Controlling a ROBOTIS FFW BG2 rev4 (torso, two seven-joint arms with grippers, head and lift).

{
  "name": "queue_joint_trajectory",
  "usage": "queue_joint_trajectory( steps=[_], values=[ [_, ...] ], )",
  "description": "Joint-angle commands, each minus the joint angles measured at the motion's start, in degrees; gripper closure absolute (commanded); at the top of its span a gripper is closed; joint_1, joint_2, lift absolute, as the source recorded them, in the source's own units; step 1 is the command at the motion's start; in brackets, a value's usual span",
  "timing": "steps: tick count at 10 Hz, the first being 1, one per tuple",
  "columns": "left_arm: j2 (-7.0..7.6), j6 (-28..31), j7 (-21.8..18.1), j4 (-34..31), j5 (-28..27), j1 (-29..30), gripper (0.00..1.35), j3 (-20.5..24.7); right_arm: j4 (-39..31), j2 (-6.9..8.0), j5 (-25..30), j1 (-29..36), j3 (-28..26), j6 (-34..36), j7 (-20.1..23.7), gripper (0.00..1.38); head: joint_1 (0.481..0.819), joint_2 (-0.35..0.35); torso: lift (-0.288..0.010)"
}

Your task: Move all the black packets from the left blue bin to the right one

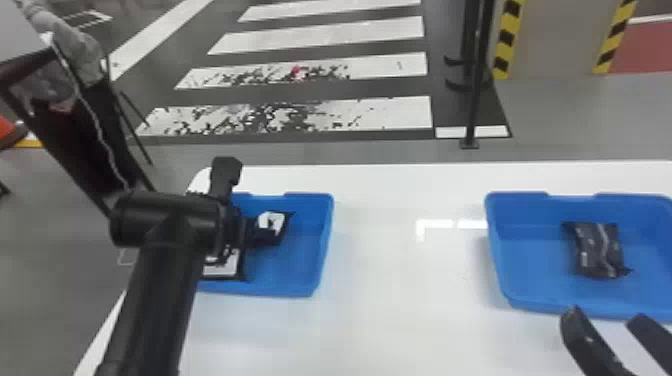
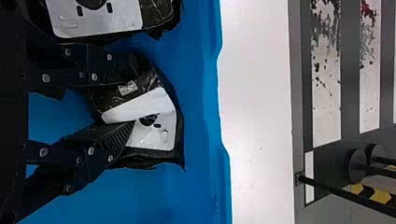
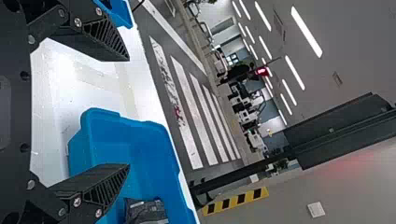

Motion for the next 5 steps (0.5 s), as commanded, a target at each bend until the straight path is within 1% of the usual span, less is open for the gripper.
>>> queue_joint_trajectory(
  steps=[1,2,3,5],
  values=[
    [0.49,1.5,-0.3,-8.4,3.6,4.1,1.20,0.9,-0.3,0.05,0.0,0.0,0.0,0.0,0.0,0.23,0.695,0.202,-0.140],
    [0.58,2.5,-1.3,-15.8,5.4,7.9,1.20,2.3,-0.6,0.05,0.0,0.0,0.0,0.1,0.1,0.23,0.695,0.192,-0.140],
    [0.76,3.5,-2.3,-22.4,5.9,10.8,1.20,3.4,-0.9,0.05,-0.1,-0.1,0.0,0.1,0.1,0.23,0.695,0.188,-0.140],
    [1.11,4.3,-2.8,-35.1,10.8,17.1,1.20,5.0,-1.6,0.05,-0.5,-0.5,0.2,1.0,0.9,0.23,0.695,0.179,-0.140]
  ],
)
